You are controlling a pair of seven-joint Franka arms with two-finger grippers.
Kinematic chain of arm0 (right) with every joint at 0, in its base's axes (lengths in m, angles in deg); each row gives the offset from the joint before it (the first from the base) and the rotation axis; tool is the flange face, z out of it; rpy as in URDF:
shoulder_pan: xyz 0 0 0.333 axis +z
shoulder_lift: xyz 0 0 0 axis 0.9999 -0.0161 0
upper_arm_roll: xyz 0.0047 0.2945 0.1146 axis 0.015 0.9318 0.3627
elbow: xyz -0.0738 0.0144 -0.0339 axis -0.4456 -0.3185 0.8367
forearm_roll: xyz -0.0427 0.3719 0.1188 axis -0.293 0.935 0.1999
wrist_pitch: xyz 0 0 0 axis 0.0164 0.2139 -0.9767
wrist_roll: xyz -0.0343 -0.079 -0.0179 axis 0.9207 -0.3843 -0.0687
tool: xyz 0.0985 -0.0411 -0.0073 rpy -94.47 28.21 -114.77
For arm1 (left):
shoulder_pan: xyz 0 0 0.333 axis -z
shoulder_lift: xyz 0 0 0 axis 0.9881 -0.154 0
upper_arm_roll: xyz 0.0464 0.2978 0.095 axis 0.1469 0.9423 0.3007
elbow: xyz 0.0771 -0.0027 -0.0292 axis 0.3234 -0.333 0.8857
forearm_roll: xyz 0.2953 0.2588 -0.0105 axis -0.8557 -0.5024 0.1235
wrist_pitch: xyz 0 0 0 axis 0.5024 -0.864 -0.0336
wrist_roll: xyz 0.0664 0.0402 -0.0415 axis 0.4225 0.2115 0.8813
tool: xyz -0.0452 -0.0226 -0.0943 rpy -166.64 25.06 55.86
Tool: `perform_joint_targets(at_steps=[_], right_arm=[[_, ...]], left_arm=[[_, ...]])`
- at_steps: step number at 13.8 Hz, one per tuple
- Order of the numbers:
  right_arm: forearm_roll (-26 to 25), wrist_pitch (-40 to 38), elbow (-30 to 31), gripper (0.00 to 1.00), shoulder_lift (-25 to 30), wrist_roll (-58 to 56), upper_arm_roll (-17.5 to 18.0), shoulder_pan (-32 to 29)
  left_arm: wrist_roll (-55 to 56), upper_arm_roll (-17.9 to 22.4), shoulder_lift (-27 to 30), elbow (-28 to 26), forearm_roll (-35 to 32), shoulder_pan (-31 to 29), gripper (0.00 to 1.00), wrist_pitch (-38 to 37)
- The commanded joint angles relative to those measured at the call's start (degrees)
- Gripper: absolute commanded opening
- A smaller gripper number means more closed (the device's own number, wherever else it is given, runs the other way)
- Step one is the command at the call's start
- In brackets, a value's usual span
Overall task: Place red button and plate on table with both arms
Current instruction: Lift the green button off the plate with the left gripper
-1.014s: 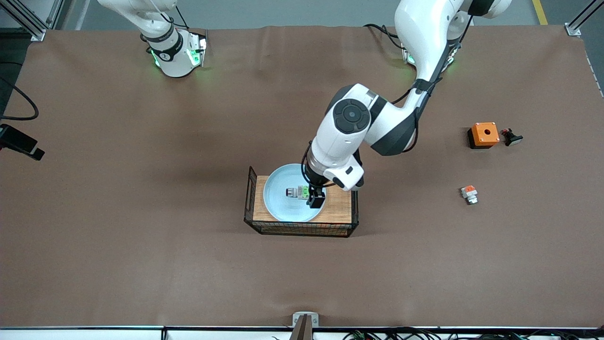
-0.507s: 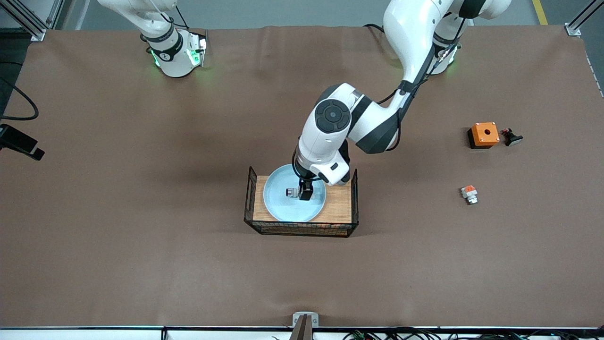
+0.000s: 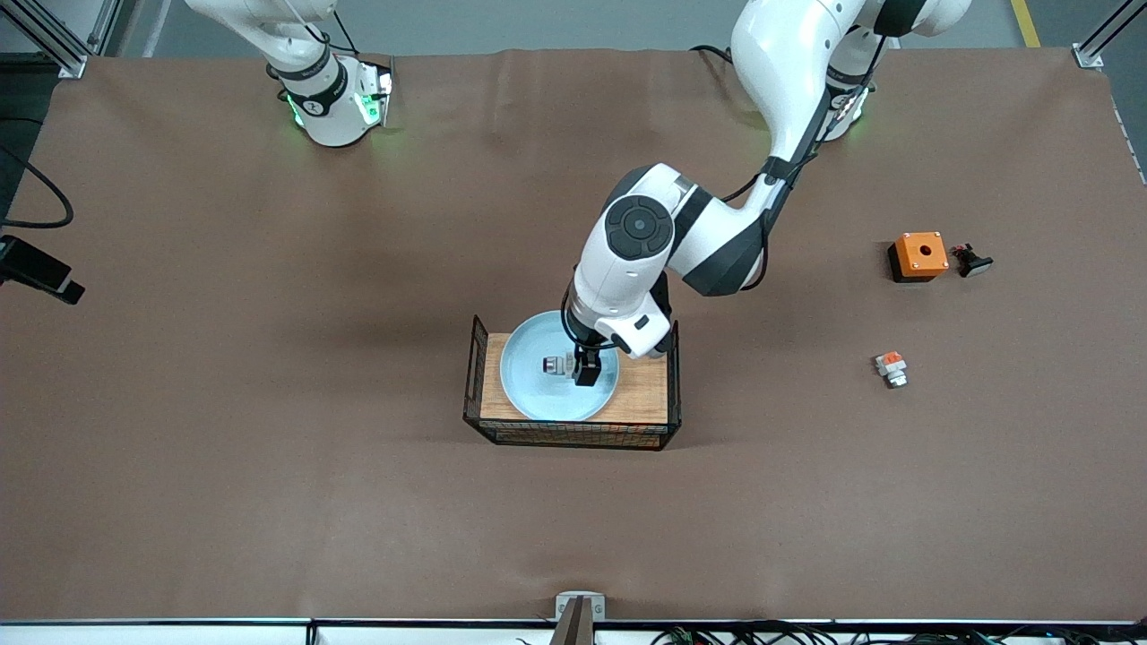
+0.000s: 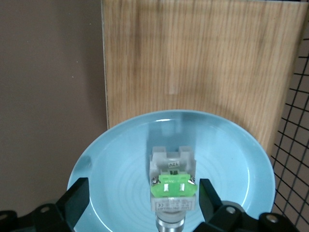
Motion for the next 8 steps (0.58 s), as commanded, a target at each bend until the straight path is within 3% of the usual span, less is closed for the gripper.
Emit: perform_joint_targets(at_steps=[1, 8], right_arm=[[0.15, 0.02, -0.18, 1.0, 0.06, -0.41, 0.52, -0.8], [0.15, 0.02, -0.18, 1.0, 0.06, -0.41, 0.52, -0.8]], left_arm=[[-1.48, 0.66, -1.13, 1.23, 0.31, 0.33, 1.0, -0.78], [-2.1, 0.66, -1.22, 1.23, 0.31, 0.42, 1.0, -0.7]])
